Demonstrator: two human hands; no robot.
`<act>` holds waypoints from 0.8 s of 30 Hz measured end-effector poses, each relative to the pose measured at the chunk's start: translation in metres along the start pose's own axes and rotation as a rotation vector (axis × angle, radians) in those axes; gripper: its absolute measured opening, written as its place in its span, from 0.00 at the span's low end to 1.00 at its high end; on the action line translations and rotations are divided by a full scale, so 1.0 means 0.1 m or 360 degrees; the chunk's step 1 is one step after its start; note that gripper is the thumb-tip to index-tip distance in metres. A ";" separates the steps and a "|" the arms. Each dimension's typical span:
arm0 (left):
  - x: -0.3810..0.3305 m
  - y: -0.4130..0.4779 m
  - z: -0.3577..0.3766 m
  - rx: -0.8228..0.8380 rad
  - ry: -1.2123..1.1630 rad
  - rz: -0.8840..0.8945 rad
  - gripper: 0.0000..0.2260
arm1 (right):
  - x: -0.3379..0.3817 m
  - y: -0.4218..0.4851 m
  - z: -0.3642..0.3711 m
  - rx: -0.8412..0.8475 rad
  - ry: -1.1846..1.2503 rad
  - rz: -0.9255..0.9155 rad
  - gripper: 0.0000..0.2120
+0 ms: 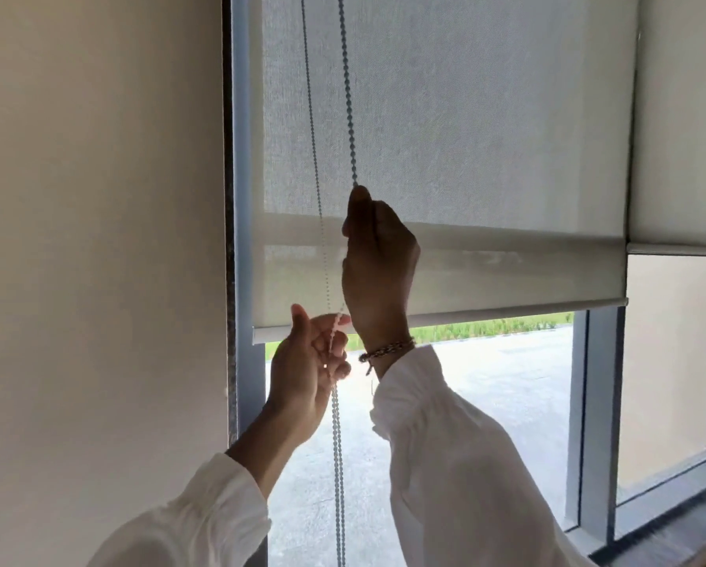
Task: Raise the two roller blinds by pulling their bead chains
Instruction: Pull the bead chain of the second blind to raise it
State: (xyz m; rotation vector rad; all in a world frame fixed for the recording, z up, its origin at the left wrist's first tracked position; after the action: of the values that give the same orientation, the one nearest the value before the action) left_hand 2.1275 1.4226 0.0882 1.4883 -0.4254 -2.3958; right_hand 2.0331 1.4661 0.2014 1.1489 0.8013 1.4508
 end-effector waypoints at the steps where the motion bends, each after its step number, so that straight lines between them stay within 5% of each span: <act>1: -0.09 0.06 -0.01 0.0003 0.0016 0.0011 0.27 | 0.00 -0.08 -0.06 -0.0015 -0.0032 -0.0084 0.19; 9: -0.91 0.15 0.53 0.0438 -0.0042 0.0205 0.17 | -0.24 -0.96 -0.17 0.0177 -0.0291 -0.0297 0.21; 12: -1.00 0.17 0.55 0.0308 -0.0075 0.0278 0.16 | -0.27 -1.00 -0.16 0.0242 -0.0273 -0.0299 0.21; 18: -1.00 0.17 0.48 0.0112 -0.0089 0.0521 0.18 | -0.79 -0.96 -0.04 0.0459 0.0254 0.0654 0.22; 24: -0.59 0.10 0.36 0.0104 -0.0046 0.0478 0.18 | -0.79 -0.51 -0.02 0.0353 0.0761 0.0911 0.24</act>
State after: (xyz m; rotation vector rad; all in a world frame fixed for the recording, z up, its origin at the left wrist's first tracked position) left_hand 2.1210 1.4403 0.1549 1.3109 -0.6878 -2.1868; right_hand 2.0453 1.4002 0.1357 1.2779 1.0287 2.2105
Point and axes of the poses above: each hand's wrist, its own y-axis towards the middle knuckle, its own z-axis out of the palm, x = y × z, the point moved 7 cm from there along y, towards the middle knuckle, and after that the axes turned 6 degrees about -z, right-handed, at the moved point
